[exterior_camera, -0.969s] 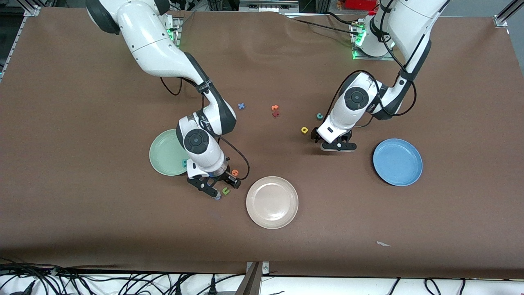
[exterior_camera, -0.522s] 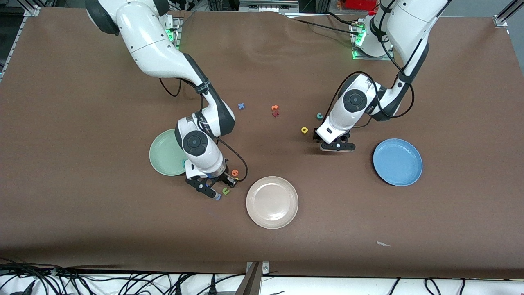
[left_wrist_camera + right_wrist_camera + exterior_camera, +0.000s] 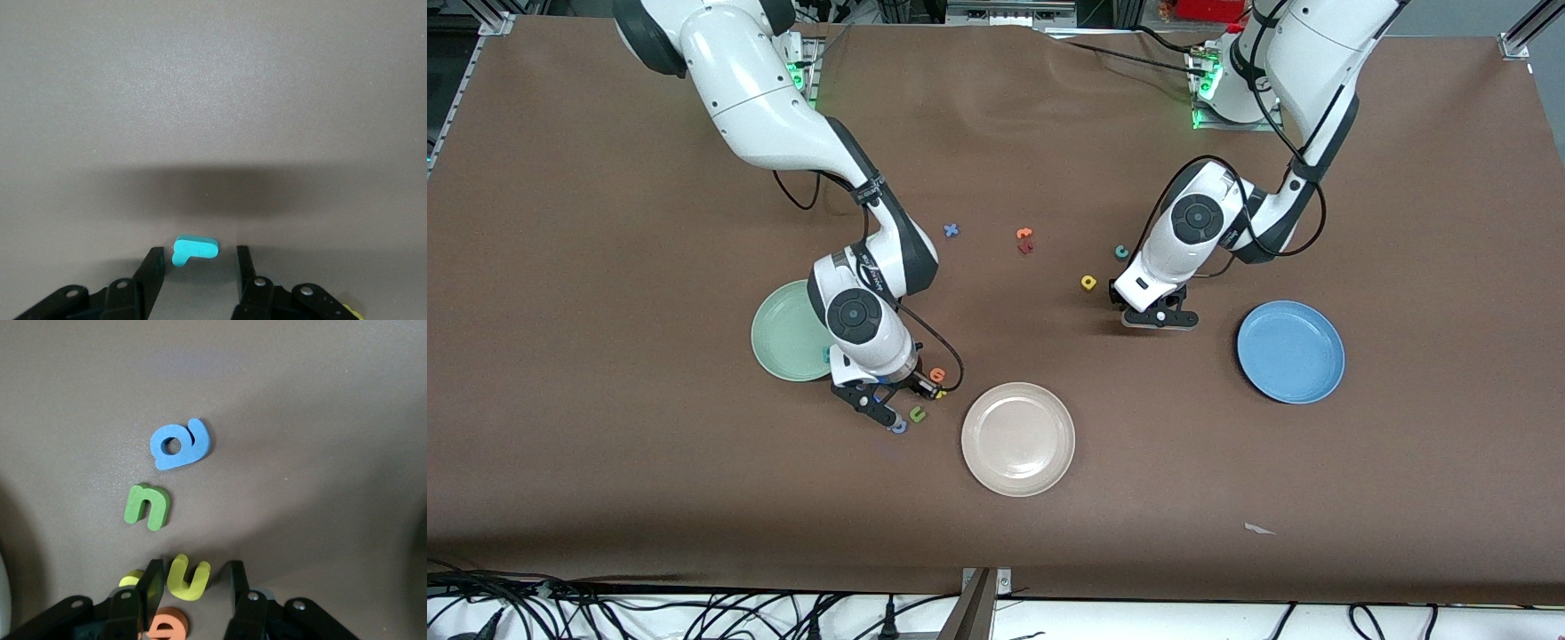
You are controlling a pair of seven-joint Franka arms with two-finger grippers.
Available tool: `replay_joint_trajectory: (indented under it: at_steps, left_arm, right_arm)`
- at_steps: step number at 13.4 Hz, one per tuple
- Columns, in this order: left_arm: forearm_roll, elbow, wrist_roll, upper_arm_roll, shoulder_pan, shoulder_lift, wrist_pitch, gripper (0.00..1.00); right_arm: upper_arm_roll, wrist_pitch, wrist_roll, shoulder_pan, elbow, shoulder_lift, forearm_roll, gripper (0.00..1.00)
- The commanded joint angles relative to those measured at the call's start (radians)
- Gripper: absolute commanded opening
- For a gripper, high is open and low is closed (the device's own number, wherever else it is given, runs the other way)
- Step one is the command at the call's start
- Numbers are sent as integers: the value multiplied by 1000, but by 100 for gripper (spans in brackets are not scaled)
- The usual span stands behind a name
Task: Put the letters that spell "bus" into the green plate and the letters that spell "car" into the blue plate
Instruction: 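Place the yellow u on the green plate while the left gripper carries the r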
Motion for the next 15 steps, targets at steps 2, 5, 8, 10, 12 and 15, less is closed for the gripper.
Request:
replay_joint_trajectory:
  at_steps: [2, 5, 8, 10, 12, 15]
  left_arm:
    - [40, -2, -9, 3, 0, 13, 14, 44]
    - [40, -2, -9, 3, 1, 13, 15, 35]
    - [41, -2, -9, 3, 4, 14, 20, 32]
    - [40, -2, -9, 3, 4, 14, 20, 31]
    - [40, 1, -12, 3, 9, 8, 17, 30]
    - [40, 8, -12, 5, 35, -27, 2, 30]
  right_arm:
    - [2, -6, 5, 2, 9, 11, 9, 21]
    - [2, -14, 0, 2, 8, 6, 2, 9]
    - [-15, -145, -44, -9, 17, -39, -26, 9]
    - [-33, -219, -141, -16, 8, -79, -37, 9]
    - [-81, -353, -242, -19, 5, -122, -34, 9]
    - [-128, -416, -304, -24, -96, -164, -28, 11]
